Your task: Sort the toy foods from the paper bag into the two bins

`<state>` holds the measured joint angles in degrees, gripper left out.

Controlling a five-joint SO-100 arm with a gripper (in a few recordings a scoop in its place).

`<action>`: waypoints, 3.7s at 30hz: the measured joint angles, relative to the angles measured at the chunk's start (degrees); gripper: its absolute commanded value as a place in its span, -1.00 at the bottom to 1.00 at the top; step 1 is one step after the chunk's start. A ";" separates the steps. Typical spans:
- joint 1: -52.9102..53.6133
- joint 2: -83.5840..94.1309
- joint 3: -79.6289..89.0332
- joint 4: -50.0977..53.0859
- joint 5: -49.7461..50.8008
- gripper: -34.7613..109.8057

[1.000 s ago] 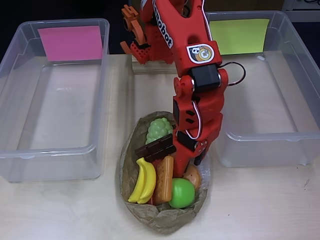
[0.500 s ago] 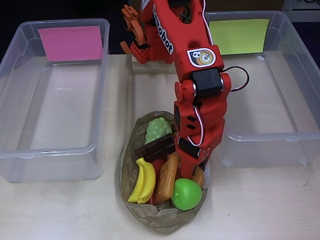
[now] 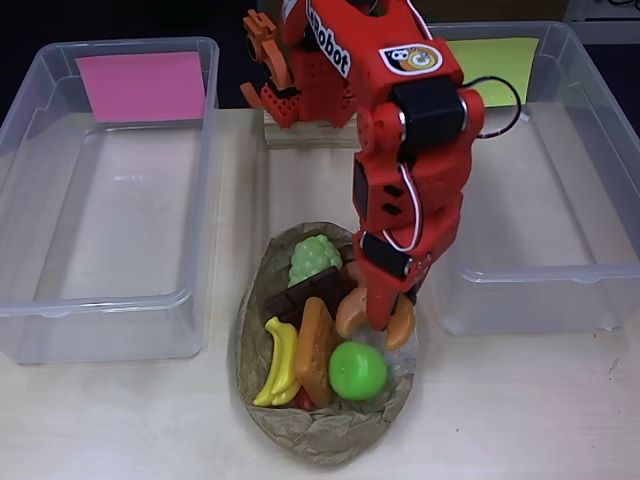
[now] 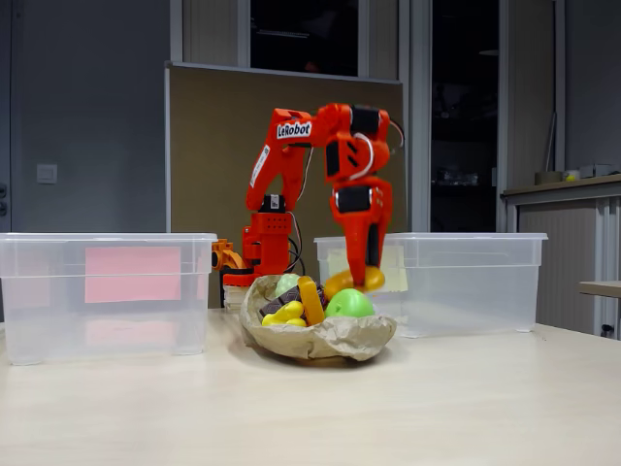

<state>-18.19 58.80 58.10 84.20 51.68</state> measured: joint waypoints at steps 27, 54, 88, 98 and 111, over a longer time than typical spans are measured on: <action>-46.67 33.40 14.77 9.32 74.09 -0.47; -62.49 29.09 55.63 -29.88 108.19 -0.45; -57.48 22.59 32.26 -11.60 86.04 -0.21; -60.82 23.82 41.04 -23.55 92.37 -0.08; -61.79 23.82 38.50 -16.61 92.02 -0.09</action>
<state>-79.98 82.62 96.59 67.59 143.70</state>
